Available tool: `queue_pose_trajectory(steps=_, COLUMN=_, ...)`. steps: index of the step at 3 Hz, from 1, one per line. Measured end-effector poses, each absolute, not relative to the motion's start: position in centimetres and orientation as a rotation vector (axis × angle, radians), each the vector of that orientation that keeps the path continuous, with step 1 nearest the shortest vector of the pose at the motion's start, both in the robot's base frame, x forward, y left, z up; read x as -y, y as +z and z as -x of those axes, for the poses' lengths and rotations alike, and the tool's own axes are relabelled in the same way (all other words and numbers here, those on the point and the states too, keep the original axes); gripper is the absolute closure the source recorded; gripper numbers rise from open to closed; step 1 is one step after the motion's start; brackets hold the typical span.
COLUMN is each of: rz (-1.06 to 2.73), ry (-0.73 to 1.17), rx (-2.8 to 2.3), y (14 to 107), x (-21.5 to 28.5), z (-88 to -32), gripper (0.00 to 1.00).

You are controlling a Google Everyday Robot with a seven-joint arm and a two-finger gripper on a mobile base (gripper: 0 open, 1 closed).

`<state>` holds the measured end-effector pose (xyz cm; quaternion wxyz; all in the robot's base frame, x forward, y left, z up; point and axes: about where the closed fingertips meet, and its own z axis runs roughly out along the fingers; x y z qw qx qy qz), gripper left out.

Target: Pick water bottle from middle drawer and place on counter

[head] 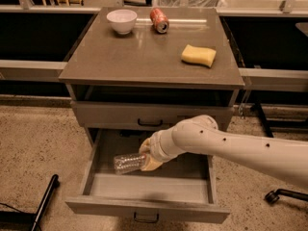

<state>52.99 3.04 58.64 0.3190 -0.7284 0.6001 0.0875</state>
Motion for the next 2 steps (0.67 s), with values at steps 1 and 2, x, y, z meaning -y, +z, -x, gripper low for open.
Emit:
queue_pose_trajectory(steps=1, rz=1.935, ry=0.124, rx=-1.602, y=65.7, x=-1.8, z=-51.8, gripper=1.0)
queue_pose_trajectory(steps=2, rz=1.951, ry=0.066, rx=-1.58, y=67.6, x=-1.7, z=-51.7, gripper=1.0)
